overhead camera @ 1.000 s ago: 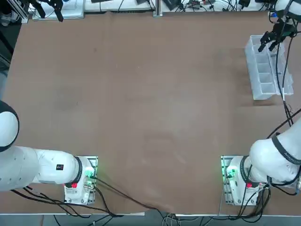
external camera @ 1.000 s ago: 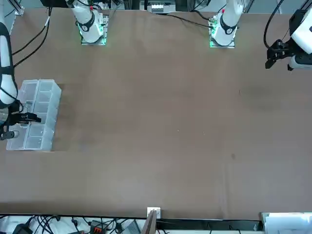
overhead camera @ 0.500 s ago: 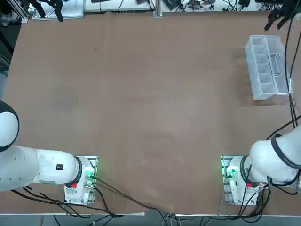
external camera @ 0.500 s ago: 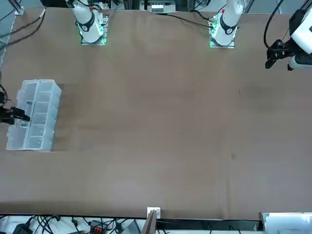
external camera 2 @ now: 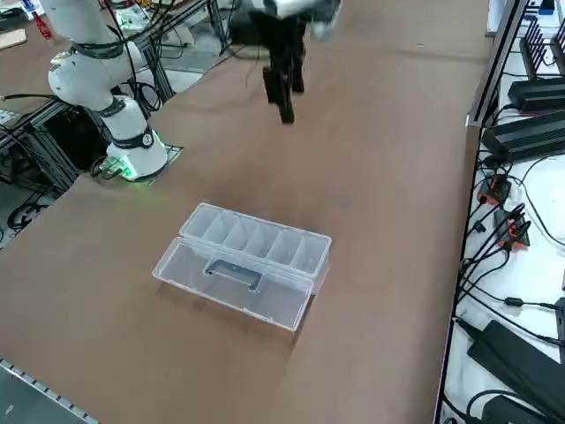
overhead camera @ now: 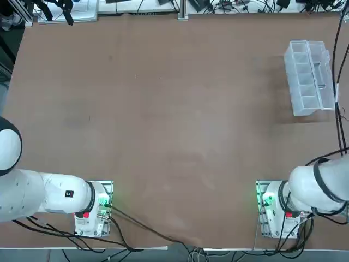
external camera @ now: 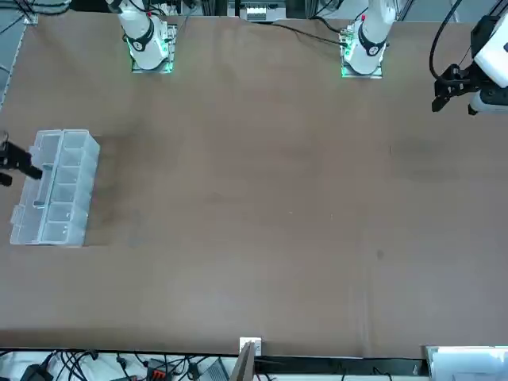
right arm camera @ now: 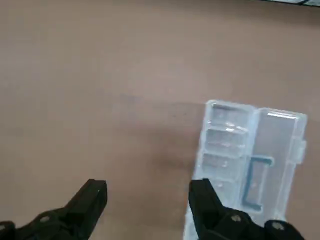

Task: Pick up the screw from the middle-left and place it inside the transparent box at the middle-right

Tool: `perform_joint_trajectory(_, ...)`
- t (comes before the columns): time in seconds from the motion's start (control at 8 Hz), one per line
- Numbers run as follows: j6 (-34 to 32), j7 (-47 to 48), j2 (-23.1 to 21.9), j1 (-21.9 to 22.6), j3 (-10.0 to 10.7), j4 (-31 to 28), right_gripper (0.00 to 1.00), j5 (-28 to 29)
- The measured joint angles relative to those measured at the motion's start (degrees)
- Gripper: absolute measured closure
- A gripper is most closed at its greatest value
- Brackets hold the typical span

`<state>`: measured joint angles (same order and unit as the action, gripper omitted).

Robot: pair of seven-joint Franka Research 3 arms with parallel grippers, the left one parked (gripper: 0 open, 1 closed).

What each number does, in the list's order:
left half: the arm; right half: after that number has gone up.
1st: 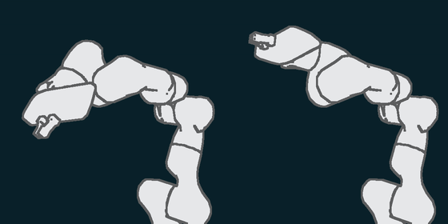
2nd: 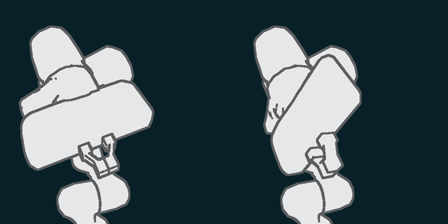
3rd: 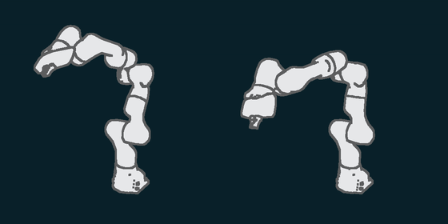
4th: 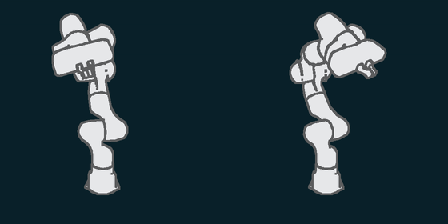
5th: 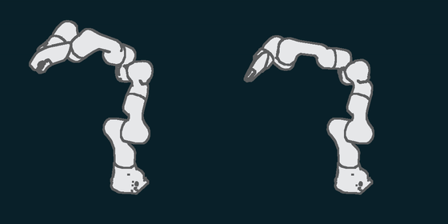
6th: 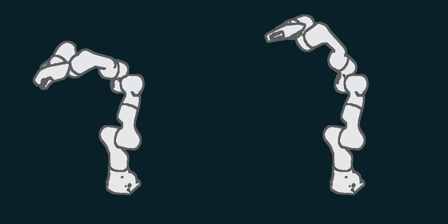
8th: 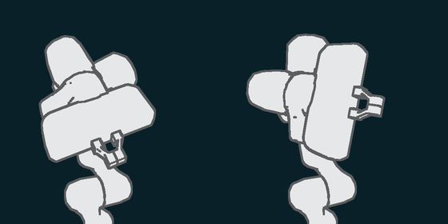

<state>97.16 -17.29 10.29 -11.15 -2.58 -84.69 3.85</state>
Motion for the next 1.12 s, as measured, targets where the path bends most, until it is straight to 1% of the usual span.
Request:
perform_joint_trajectory(0.25, -2.31, 5.77, -2.28, 4.29, -0.08, -0.02, 0.0, -1.44)
perform_joint_trajectory(0.5, -4.04, 10.59, -3.49, 7.92, -0.12, -0.36, 0.0, -3.24)
perform_joint_trajectory(0.62, -4.47, 12.89, -4.65, 9.76, -0.1, -1.44, 0.0, -3.94)
perform_joint_trajectory(0.88, -5.45, 15.22, -8.79, 12.2, 0.13, -5.36, 0.0, -4.19)
perform_joint_trajectory(1.0, -6.76, 15.26, -10.85, 12.95, 0.78, -6.68, 0.0, -4.19)
perform_joint_trajectory(1.12, -7.73, 15.26, -12.44, 13.91, 1.9, -7.52, 0.0, -4.16)
